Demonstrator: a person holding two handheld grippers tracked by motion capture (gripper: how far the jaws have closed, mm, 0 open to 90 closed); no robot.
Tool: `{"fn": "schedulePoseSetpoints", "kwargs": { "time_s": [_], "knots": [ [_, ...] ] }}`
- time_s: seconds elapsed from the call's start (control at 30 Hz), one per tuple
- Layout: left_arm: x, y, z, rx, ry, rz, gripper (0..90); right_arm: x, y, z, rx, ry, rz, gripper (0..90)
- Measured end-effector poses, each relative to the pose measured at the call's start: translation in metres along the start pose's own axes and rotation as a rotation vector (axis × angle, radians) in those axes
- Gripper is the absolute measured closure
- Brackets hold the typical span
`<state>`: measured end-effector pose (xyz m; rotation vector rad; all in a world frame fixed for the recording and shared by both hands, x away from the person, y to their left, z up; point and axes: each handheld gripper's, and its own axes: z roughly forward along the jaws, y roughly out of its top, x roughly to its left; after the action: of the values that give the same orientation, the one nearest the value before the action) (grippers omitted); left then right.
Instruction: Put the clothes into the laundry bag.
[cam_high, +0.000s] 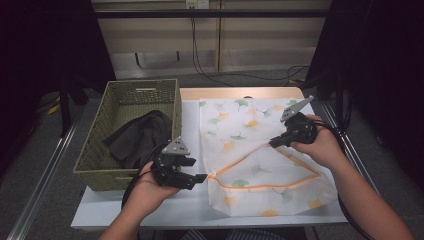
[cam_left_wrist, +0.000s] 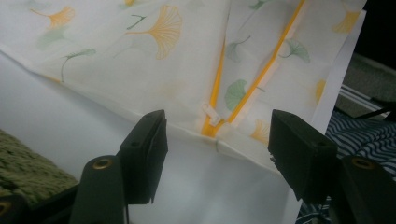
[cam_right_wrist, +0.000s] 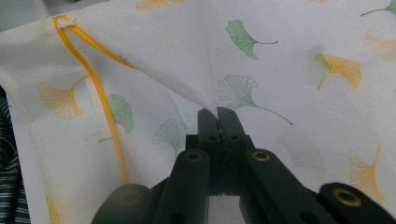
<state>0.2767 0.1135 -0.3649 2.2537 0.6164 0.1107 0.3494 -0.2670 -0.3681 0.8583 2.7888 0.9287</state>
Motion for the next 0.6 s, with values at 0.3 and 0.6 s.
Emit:
{"fn": "schedulePoseSetpoints", "kwargs": {
  "time_s": [0.3, 0.6],
  "knots": [
    [0.014, 0.012, -0.006, 0.009, 0.006, -0.008, 36.2, 0.001, -0.005, 0.006, 0.006, 0.013, 0.014, 90.0],
    [0.027, 0.021, -0.014, 0.030, 0.028, 0.001, 36.0, 0.001, -0.006, 0.006, 0.007, 0.016, 0.009, 90.0]
  ]
}}
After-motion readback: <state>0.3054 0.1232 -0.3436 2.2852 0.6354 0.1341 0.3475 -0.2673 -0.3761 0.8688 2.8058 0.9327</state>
